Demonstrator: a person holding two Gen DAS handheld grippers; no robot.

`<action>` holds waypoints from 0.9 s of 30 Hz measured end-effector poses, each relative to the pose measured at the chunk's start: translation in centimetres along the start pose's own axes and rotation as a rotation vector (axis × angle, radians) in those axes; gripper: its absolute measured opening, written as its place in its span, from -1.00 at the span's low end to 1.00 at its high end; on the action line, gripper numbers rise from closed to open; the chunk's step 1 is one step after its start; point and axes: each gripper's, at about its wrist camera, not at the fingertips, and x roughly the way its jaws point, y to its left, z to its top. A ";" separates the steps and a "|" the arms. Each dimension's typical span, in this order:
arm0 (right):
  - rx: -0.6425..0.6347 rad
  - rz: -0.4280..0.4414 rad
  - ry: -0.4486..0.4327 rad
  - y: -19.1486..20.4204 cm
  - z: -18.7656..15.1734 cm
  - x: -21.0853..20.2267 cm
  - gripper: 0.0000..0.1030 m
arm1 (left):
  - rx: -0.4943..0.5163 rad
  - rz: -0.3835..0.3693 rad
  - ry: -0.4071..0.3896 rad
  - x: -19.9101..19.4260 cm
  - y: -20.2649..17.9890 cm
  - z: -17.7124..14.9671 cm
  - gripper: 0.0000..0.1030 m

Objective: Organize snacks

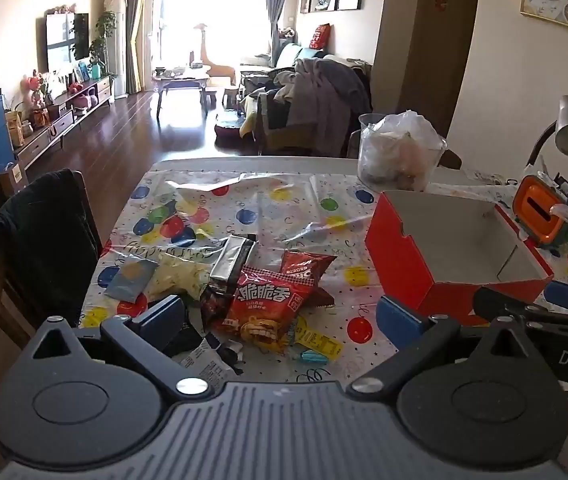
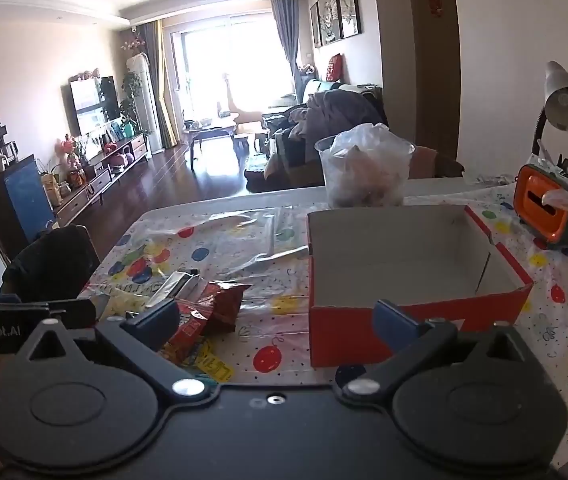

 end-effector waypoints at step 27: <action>-0.062 -0.003 -0.011 1.4 0.6 -0.8 1.00 | 0.021 0.006 -0.017 -1.5 0.0 0.1 1.00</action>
